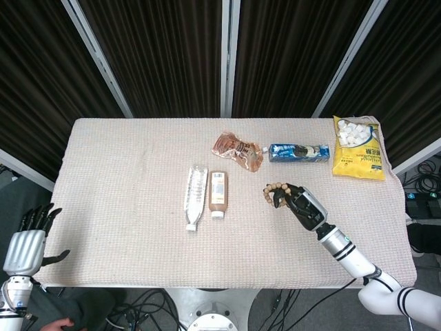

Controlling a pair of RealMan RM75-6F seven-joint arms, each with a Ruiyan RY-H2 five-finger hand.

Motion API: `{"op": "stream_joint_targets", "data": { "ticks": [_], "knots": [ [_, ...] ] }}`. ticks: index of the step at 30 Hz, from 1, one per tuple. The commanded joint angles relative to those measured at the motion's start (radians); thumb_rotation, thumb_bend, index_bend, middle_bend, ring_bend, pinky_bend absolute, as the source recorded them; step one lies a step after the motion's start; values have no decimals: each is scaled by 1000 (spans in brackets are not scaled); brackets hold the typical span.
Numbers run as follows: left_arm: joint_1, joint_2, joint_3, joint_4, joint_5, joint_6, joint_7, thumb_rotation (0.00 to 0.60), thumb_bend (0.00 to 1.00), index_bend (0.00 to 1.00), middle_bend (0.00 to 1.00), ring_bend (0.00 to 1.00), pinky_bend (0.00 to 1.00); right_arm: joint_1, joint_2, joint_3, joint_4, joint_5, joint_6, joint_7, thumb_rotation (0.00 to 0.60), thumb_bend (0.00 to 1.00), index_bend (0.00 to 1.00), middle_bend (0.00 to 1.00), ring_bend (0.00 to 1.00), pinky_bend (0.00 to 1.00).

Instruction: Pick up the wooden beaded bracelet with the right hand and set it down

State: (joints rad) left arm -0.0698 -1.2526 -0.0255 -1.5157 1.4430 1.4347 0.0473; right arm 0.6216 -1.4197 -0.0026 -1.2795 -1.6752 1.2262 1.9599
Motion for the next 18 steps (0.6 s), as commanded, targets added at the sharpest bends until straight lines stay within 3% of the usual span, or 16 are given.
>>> {"op": "stream_joint_targets", "data": {
  "ticks": [1, 6, 11, 13, 15, 18],
  "knots": [
    [0, -1, 0, 0, -1, 0, -1, 600, 0, 140, 60, 0, 0, 4, -2, -3, 4, -6, 11, 7, 568, 1000, 494, 580, 211, 0],
    [3, -1, 1, 2, -1, 3, -4, 600, 0, 140, 60, 0, 0, 12, -5, -12, 14, -18, 23, 19, 592, 1000, 469, 577, 200, 0],
    [4, -1, 1, 3, -1, 6, -7, 600, 0, 140, 60, 0, 0, 14, -12, -20, 25, -12, 17, -15, 474, 977, 359, 554, 176, 0],
    [4, 0, 1, 3, -1, 5, -6, 600, 0, 140, 60, 0, 0, 17, -9, -26, 23, -15, 12, -23, 454, 840, 313, 543, 165, 0],
    [3, 0, 1, 3, 1, 5, -6, 600, 0, 140, 60, 0, 0, 22, -5, -34, 22, -20, 7, -31, 434, 587, 261, 525, 148, 0],
    [2, 1, 0, 1, 2, 5, -4, 600, 0, 140, 60, 0, 0, 23, -2, -40, 18, -18, 5, -44, 427, 433, 245, 518, 142, 0]
  ]
}}
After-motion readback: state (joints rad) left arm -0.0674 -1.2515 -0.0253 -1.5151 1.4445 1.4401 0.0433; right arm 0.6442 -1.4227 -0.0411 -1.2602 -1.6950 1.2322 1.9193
